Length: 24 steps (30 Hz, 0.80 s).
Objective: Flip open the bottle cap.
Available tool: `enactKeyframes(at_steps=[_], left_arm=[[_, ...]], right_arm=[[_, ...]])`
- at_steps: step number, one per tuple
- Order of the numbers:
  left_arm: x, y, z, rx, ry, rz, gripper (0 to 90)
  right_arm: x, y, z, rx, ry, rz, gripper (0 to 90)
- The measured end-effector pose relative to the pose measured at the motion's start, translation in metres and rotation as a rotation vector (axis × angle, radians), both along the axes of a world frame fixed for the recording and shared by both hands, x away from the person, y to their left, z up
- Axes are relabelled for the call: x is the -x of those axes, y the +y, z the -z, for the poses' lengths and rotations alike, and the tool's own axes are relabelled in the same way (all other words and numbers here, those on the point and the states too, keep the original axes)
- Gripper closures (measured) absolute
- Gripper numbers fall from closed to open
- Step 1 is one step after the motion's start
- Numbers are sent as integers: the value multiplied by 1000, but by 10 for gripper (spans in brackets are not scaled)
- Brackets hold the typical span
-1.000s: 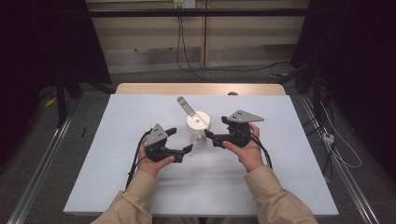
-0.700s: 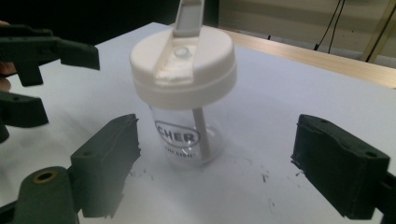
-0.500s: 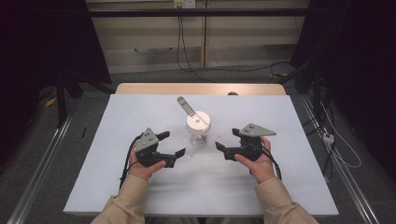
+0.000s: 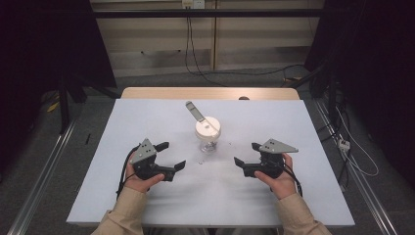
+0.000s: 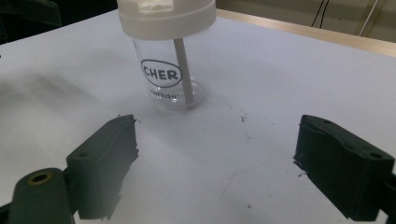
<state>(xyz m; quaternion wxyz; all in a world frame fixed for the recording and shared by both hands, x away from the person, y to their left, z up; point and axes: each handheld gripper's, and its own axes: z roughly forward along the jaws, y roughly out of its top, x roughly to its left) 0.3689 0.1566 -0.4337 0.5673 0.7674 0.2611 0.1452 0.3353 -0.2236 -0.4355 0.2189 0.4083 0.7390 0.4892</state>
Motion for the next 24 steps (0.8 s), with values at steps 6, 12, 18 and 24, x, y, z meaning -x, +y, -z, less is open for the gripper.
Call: enactKeyframes(at_steps=[6,12,18,24], left_arm=[[3,11,1,5,8,-9,60],[4,22,3,-1,15,-25,60],[5,30,5,-23,24,-34,60],[6,38,7,-29,28,-48,62]], right_arm=[[7,-6,3,8,-1,8,123],[12,-11,7,9,2,10,123],[16,-17,10,13,5,16,123],[20,-25,11,6,2,25,122]])
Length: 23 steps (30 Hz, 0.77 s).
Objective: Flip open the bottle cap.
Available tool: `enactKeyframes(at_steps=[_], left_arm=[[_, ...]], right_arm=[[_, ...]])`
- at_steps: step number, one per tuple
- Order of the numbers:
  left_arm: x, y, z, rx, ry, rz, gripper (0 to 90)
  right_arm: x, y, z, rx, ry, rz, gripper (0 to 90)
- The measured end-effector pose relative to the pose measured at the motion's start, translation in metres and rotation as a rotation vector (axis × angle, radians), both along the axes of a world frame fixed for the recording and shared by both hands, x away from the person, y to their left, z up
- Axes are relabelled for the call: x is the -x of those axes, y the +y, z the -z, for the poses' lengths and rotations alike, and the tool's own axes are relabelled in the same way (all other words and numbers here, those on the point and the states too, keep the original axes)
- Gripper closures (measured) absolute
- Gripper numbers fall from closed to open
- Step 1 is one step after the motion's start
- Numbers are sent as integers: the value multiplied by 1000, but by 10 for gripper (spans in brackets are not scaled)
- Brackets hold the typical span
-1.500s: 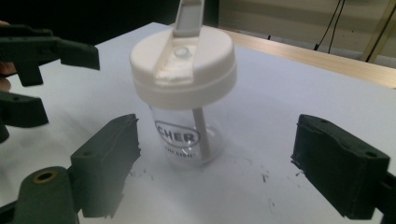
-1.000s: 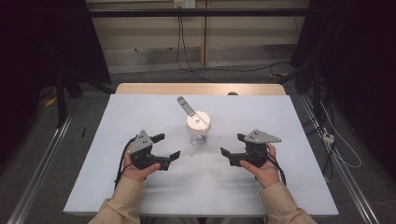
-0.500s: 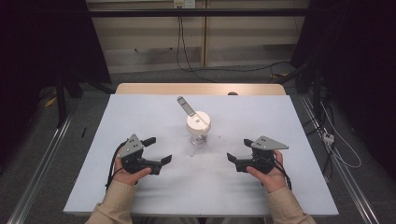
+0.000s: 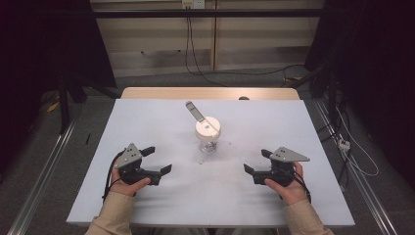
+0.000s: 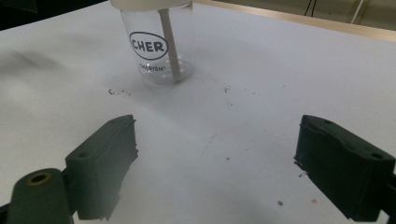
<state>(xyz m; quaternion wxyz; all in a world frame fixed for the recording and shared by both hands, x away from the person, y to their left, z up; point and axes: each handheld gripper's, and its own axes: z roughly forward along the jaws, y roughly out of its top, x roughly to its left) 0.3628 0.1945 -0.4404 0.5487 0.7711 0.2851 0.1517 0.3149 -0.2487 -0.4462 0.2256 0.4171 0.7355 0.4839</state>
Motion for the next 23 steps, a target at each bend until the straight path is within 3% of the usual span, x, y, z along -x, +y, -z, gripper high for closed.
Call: enactKeyframes(at_steps=[15,17,23], left_arm=[[1,18,2,-25,2,-34,63],[2,19,2,-43,-2,-45,64],[0,19,3,-40,11,-57,63]], right_arm=[[8,-14,4,1,3,26,121],[9,-16,4,5,4,30,121],[9,-20,6,3,9,39,120]])
